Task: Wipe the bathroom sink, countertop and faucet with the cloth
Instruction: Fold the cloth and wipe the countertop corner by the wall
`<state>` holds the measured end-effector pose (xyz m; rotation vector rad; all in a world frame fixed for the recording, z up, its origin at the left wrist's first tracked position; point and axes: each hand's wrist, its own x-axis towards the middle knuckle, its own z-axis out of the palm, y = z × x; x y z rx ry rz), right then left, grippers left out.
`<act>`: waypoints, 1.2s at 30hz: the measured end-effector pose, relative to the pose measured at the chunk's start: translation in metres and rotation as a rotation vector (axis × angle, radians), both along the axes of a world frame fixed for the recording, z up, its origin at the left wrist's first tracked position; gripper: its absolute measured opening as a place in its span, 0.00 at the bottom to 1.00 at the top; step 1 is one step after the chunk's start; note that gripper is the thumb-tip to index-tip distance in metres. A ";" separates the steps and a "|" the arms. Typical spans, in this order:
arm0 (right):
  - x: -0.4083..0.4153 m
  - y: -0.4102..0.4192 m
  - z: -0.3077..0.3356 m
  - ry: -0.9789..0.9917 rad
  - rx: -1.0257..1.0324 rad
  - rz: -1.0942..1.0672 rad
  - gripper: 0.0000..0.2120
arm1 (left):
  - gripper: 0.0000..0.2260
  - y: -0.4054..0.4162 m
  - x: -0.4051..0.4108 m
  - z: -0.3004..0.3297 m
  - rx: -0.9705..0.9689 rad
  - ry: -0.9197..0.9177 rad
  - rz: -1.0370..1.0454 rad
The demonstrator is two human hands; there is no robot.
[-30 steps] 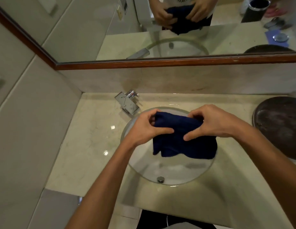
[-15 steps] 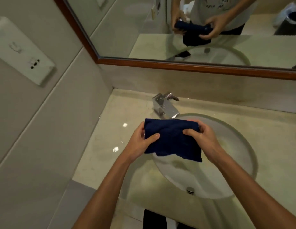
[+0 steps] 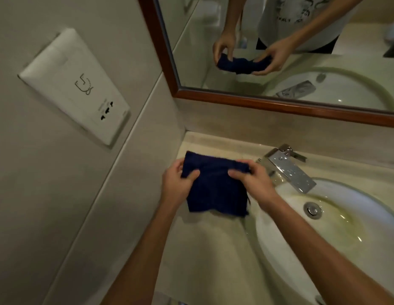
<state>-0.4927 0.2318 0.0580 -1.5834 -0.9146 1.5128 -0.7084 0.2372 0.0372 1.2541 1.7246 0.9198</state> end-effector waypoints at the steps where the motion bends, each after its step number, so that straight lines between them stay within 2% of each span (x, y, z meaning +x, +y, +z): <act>1: -0.006 0.026 0.002 0.017 0.015 0.006 0.16 | 0.23 0.024 -0.004 0.000 0.023 0.064 0.007; 3: -0.009 0.072 0.007 -0.089 0.022 0.068 0.32 | 0.29 0.063 -0.007 -0.005 0.082 0.297 -0.007; 4: -0.007 0.087 0.009 -0.220 0.032 0.112 0.38 | 0.28 0.076 -0.005 -0.011 0.130 0.394 -0.023; 5: -0.002 0.096 0.009 -0.366 0.060 0.140 0.40 | 0.25 0.083 -0.001 -0.019 0.168 0.456 -0.051; 7: 0.010 0.093 0.010 -0.589 0.178 0.123 0.33 | 0.21 0.085 0.012 -0.038 0.174 0.527 -0.092; 10: 0.033 0.072 0.002 -0.785 0.440 0.085 0.18 | 0.20 0.093 0.033 -0.069 0.137 0.568 -0.086; 14: 0.075 0.051 -0.013 -0.951 0.578 0.095 0.11 | 0.25 0.139 0.055 -0.098 0.128 0.654 -0.086; 16: 0.093 0.045 -0.024 -0.995 0.580 0.161 0.11 | 0.29 0.151 0.057 -0.117 0.086 0.665 -0.054; 20: 0.113 0.036 -0.045 -0.990 0.625 0.196 0.08 | 0.27 0.152 0.034 -0.155 0.285 0.739 -0.002; 23: 0.115 0.035 -0.051 -0.964 0.646 0.186 0.08 | 0.27 0.159 0.018 -0.156 0.237 0.771 -0.020; 26: 0.112 0.037 -0.052 -0.918 0.580 0.179 0.09 | 0.27 0.160 0.021 -0.156 0.240 0.754 -0.022; 31: 0.110 0.036 -0.053 -0.898 0.511 0.190 0.10 | 0.27 0.158 0.041 -0.160 0.238 0.721 0.033; 36: 0.110 0.034 -0.051 -0.895 0.505 0.191 0.10 | 0.27 0.138 0.102 -0.156 0.288 0.733 -0.019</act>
